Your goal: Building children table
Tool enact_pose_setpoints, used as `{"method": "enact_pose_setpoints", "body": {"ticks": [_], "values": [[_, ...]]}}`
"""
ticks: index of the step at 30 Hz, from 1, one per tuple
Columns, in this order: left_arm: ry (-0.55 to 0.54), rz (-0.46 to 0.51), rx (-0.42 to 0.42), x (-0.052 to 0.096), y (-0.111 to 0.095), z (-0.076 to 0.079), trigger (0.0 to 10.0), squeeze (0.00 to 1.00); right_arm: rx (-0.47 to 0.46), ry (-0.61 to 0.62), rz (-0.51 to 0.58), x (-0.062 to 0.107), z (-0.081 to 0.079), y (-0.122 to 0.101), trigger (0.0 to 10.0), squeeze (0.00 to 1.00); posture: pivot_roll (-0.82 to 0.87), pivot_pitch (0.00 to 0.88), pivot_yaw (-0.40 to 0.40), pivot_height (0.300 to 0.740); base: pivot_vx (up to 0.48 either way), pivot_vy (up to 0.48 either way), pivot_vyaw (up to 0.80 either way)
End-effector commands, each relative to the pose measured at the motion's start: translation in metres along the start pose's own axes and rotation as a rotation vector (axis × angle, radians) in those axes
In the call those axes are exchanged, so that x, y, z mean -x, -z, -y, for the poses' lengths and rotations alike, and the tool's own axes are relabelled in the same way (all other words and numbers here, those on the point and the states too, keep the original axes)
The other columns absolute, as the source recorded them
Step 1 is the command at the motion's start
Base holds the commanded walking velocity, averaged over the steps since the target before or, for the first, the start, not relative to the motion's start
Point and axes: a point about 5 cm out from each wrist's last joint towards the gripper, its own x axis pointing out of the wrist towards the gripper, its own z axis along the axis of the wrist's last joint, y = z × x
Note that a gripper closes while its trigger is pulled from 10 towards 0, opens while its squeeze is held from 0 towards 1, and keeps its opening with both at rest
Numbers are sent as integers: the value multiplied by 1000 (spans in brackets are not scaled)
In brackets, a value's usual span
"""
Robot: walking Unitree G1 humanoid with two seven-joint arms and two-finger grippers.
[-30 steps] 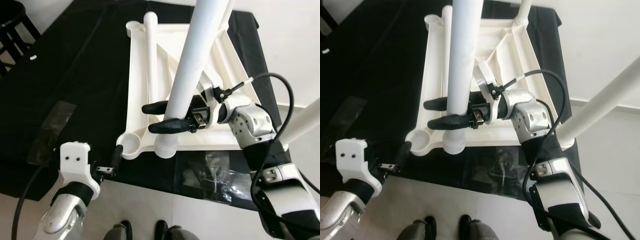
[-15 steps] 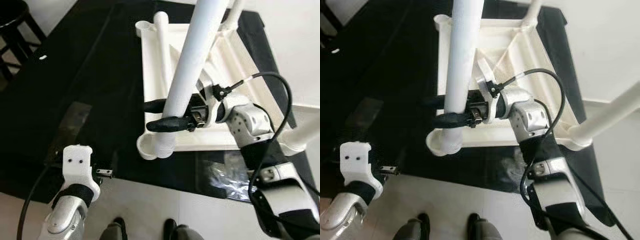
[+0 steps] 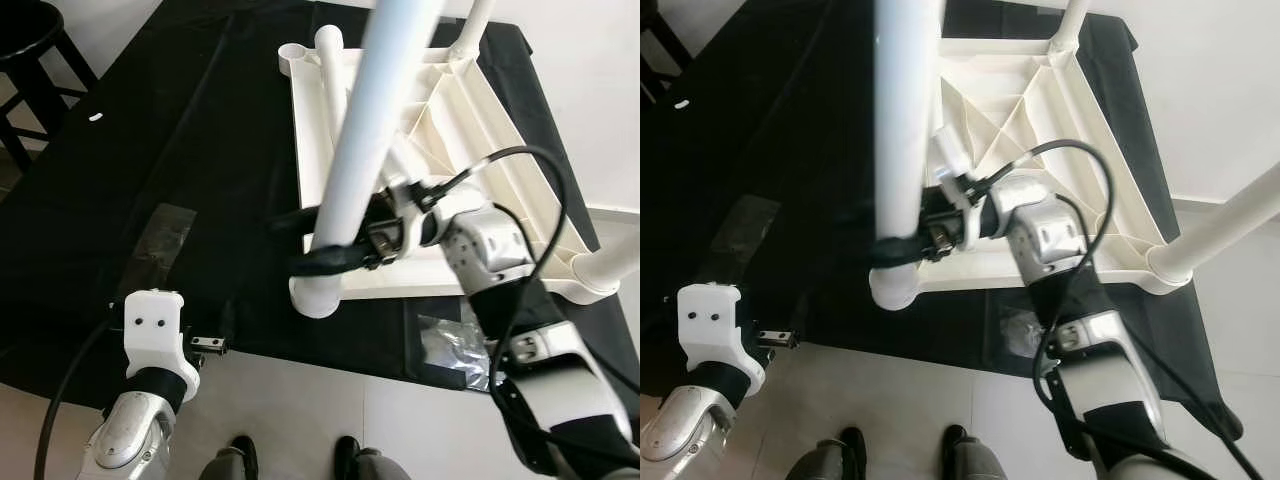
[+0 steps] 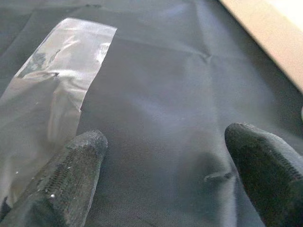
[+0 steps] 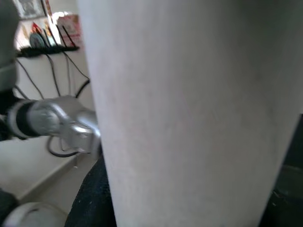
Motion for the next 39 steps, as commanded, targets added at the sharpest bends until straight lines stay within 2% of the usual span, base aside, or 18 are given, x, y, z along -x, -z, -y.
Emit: {"method": "enact_pose_setpoints", "body": {"ticks": [1, 8, 16, 39], "values": [[-8, -2, -1, 4, 1, 2, 10000, 0, -4, -2, -42, -8, 1, 11, 10000, 0, 1, 349, -106, 740, 0, 0, 0], [-18, 4, -2, 5, 1, 2, 10000, 0, 1, 24, -92, -13, 5, 21, 10000, 0, 4, 354, -112, 740, 0, 0, 0], [-30, 12, 2, 8, -1, 4, 10000, 0, -64, -41, -153, -2, 3, 29, 10000, 0, -1, 369, -126, 740, 0, 0, 0], [-43, 16, 14, 11, -3, 5, 10000, 0, -141, -130, -172, -1, -11, 35, 10000, 0, 3, 379, -135, 740, 0, 0, 0]]}}
